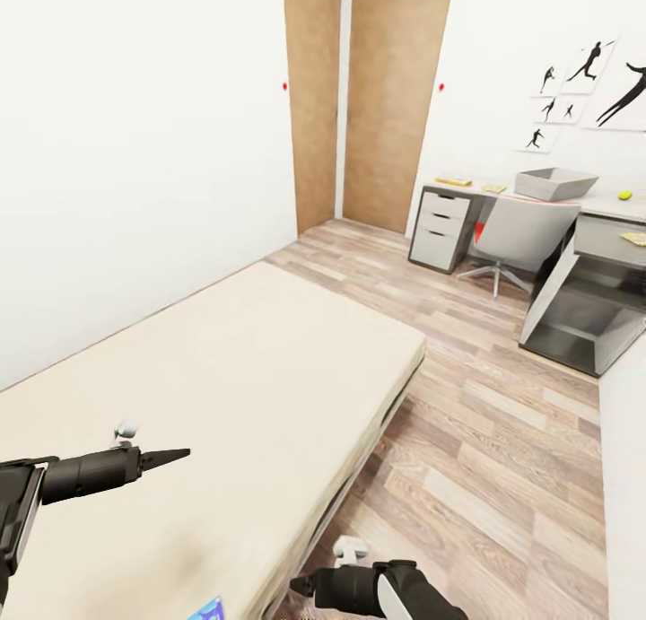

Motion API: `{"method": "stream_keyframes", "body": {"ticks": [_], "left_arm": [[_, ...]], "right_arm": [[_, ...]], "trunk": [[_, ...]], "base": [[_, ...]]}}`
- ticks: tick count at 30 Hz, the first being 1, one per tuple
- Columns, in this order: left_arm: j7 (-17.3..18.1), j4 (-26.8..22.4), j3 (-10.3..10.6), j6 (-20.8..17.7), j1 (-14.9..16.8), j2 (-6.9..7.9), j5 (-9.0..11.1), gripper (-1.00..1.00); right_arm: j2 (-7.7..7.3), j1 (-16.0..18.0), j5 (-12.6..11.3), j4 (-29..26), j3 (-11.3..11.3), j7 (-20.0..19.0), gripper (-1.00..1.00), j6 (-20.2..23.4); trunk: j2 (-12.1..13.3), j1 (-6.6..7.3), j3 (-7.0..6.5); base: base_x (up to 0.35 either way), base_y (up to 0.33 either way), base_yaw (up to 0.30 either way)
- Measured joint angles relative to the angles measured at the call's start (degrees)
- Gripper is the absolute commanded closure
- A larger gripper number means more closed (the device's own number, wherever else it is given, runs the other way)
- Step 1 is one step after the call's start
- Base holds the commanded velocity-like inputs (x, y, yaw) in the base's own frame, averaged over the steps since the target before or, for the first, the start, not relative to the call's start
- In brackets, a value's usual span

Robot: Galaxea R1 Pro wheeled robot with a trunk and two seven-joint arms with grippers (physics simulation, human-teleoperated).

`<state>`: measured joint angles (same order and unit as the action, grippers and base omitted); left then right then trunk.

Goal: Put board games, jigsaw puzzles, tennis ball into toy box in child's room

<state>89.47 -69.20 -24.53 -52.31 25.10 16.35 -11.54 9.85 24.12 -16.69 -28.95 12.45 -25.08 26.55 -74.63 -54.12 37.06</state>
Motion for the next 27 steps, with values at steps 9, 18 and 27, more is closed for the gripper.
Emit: {"method": "stream_keyframes", "body": {"ticks": [9, 18, 27], "left_arm": [[0.0, 0.0, 0.01, -0.01, 0.0, -0.05, 0.01, -1.0], [0.0, 0.0, -0.06, 0.0, 0.0, -0.06, 0.01, -1.0], [0.0, 0.0, -0.08, -0.02, 0.0, -0.06, 0.01, -1.0]], "right_arm": [[-0.05, 0.03, -0.04, 0.0, 0.0, -0.1, -1.0, -0.23], [-0.07, 0.02, -0.04, 0.0, 0.0, -0.16, -1.0, -0.24], [-0.37, 0.01, -0.04, 0.0, -0.07, -0.14, -1.0, -0.24]], "trunk": [[0.0, 0.0, 0.79], [0.0, 0.0, 1.58], [0.0, 0.0, 2.38]], "base": [[0.0, 0.0, -0.08], [0.0, 0.0, -0.079], [0.0, 0.0, -0.079]]}}
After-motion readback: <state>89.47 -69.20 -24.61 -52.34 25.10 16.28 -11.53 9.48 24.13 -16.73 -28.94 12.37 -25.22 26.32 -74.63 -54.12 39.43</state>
